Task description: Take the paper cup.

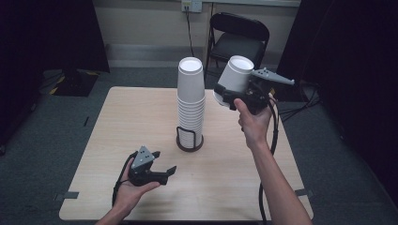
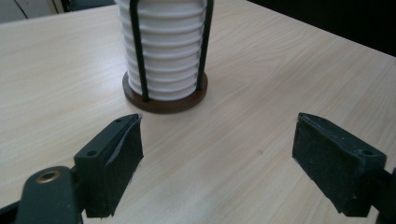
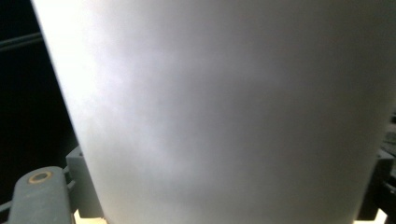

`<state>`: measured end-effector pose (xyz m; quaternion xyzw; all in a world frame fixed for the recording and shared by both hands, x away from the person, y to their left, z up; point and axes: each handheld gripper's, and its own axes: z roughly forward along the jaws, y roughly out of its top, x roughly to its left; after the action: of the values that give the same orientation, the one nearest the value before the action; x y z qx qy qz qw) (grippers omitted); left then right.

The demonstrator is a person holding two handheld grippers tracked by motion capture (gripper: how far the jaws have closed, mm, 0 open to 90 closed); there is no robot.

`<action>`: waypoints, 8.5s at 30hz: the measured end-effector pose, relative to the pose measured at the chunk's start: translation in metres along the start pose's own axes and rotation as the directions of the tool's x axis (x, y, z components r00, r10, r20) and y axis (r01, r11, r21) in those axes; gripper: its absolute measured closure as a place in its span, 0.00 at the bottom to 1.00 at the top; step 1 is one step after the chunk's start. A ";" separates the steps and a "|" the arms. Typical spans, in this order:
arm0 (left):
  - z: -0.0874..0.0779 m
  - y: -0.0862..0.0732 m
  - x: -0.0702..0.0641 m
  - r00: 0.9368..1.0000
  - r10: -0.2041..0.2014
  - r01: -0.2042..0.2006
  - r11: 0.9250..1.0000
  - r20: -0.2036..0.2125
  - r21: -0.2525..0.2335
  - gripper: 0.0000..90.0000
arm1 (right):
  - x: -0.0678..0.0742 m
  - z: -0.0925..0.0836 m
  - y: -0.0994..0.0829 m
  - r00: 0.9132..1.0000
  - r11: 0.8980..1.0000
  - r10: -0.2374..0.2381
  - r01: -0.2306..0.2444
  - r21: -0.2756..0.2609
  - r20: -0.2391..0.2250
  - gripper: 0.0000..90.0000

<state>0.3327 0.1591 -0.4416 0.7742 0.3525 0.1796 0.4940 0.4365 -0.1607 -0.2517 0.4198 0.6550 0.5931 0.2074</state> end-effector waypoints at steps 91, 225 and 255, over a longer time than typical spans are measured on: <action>0.021 0.006 -0.029 0.994 0.087 -0.072 0.975 0.064 -0.212 0.62 | 0.025 0.012 -0.192 0.691 0.703 0.695 -0.594 0.392 -0.199 0.14; 0.012 0.037 0.011 0.997 -0.040 0.024 0.975 0.067 0.221 0.96 | 0.037 -0.024 -0.207 0.929 0.937 -0.143 0.238 0.255 -0.341 0.14; 0.023 0.051 0.003 0.989 -0.042 -0.018 0.918 0.141 0.397 0.96 | 0.068 -0.023 -0.220 0.689 0.670 -0.653 0.719 0.182 -0.316 0.16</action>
<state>0.3686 0.1332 -0.4066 0.8672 0.3490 0.0439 0.3526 0.3143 -0.1080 -0.4409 0.0968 0.8636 0.4102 0.2768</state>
